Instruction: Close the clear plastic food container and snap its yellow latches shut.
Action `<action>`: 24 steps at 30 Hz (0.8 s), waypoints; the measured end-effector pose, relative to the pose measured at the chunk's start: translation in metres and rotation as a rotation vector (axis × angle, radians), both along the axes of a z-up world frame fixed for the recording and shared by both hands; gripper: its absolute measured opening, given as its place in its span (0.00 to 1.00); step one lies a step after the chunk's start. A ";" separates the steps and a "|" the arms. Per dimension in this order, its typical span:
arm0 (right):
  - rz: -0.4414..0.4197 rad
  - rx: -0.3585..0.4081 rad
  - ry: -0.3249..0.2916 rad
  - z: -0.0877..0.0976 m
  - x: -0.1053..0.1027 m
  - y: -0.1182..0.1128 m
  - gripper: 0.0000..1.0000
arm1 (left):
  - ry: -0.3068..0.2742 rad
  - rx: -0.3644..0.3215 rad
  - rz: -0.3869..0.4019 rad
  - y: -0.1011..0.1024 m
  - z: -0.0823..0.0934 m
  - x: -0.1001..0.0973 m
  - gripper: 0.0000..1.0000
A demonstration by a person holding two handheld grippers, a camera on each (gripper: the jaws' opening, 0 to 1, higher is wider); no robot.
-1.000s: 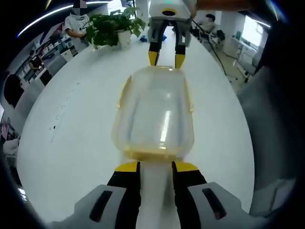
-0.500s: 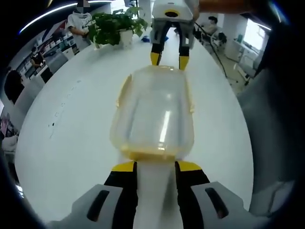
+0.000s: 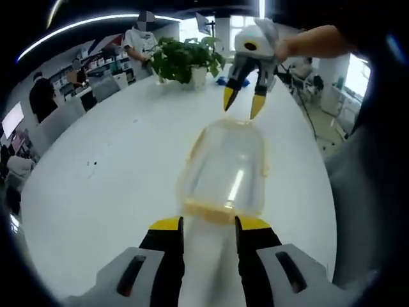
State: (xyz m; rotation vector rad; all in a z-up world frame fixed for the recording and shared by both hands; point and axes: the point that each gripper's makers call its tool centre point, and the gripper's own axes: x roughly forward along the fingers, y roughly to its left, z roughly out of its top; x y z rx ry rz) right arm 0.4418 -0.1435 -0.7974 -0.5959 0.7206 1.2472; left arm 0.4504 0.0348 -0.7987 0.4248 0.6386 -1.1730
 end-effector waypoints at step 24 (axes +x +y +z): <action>0.105 0.041 -0.018 0.004 0.000 0.068 0.27 | -0.024 -0.061 -0.092 -0.073 0.007 0.001 0.32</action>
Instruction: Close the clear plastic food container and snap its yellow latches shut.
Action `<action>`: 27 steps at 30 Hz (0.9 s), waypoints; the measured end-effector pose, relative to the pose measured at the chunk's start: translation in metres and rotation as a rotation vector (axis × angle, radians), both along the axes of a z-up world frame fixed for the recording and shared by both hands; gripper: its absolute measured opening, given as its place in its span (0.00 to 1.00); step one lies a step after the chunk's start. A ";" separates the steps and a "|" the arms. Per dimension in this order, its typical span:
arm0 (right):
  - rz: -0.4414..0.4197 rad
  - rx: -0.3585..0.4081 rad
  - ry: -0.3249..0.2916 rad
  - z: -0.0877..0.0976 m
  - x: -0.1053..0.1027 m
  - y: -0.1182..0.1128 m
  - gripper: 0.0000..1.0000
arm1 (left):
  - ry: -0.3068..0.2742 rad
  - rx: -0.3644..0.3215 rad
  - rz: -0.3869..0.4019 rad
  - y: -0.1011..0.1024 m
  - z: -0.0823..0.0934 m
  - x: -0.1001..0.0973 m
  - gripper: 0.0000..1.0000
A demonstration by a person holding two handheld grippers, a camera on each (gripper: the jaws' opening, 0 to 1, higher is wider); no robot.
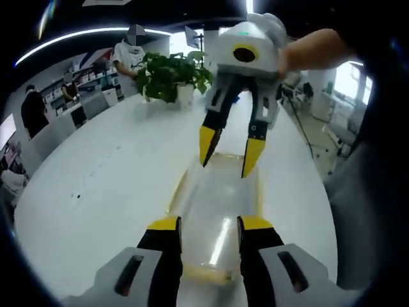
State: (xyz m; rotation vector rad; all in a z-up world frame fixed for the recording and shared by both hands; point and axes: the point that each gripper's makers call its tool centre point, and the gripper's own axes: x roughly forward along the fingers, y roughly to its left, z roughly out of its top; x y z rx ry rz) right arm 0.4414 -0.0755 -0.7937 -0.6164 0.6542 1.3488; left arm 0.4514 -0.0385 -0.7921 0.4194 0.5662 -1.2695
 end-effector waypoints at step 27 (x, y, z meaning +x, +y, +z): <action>0.077 -0.008 0.017 -0.002 0.015 0.027 0.34 | -0.002 -0.024 -0.032 -0.031 -0.002 -0.016 0.30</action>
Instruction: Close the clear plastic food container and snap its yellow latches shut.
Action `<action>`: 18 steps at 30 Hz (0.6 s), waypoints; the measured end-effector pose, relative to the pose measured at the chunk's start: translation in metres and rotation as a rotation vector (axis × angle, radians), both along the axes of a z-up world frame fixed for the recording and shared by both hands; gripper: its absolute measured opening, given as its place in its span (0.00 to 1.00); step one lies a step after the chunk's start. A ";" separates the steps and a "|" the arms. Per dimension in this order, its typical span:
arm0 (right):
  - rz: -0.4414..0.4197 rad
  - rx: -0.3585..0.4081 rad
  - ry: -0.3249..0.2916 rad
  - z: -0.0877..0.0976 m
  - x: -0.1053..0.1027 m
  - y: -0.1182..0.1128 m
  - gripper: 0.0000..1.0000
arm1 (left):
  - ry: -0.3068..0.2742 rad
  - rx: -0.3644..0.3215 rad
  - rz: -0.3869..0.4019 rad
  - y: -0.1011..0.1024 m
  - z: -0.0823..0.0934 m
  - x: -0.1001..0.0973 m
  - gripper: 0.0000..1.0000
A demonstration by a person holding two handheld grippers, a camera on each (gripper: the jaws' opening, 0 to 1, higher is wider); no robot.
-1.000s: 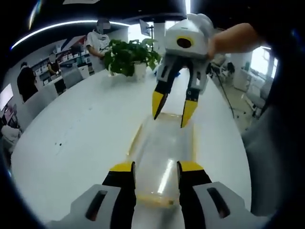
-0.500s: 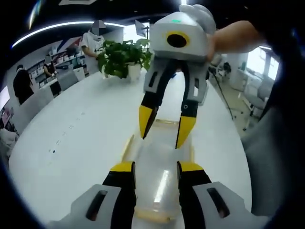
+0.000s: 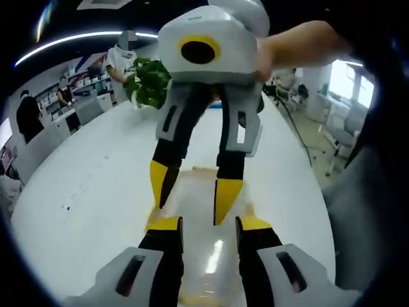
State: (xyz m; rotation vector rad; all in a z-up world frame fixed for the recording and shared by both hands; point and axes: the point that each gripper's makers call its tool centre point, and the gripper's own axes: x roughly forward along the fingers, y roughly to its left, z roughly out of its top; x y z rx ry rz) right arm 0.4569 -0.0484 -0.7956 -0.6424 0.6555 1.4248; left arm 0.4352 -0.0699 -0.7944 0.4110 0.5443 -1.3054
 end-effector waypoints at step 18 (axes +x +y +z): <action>0.086 -0.055 0.094 -0.008 0.006 0.005 0.52 | -0.187 0.093 -0.002 0.002 0.000 -0.016 0.37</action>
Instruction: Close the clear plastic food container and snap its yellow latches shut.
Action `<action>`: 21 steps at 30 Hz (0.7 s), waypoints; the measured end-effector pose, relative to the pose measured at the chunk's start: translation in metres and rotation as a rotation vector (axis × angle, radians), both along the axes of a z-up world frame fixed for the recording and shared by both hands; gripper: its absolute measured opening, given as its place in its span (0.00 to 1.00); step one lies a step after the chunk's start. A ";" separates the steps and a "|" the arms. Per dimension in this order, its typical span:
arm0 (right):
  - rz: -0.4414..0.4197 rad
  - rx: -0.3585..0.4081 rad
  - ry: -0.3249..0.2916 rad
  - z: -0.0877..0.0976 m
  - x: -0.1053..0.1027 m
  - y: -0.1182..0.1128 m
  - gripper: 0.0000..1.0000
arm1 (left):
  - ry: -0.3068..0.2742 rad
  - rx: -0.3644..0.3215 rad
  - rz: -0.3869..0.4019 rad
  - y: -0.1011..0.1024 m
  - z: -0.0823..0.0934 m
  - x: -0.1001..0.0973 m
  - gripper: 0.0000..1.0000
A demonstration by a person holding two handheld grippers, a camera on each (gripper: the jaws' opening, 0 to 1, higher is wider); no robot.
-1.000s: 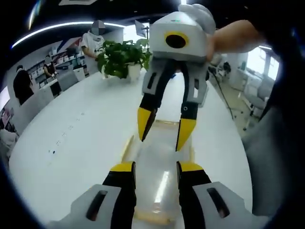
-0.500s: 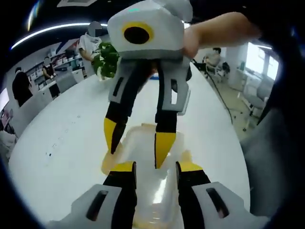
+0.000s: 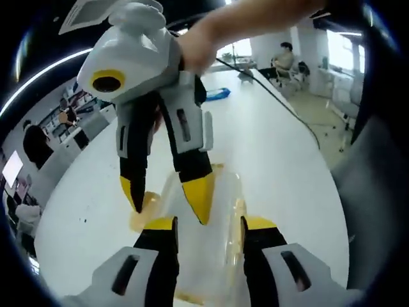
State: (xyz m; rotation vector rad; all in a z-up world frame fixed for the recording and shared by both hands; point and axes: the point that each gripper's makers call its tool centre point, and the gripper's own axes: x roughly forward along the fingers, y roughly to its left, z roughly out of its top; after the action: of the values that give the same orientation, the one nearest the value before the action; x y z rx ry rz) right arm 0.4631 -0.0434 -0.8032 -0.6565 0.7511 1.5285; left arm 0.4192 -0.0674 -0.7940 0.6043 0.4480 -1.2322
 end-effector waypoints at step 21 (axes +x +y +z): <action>0.072 -0.166 0.098 -0.019 -0.017 -0.009 0.58 | -0.101 0.112 0.003 0.006 -0.019 -0.015 0.35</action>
State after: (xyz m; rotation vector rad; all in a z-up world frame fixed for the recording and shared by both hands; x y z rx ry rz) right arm 0.4466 -0.0522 -0.8227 -0.7424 0.9447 1.5838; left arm 0.4038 -0.0610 -0.8132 0.7578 0.4351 -1.1739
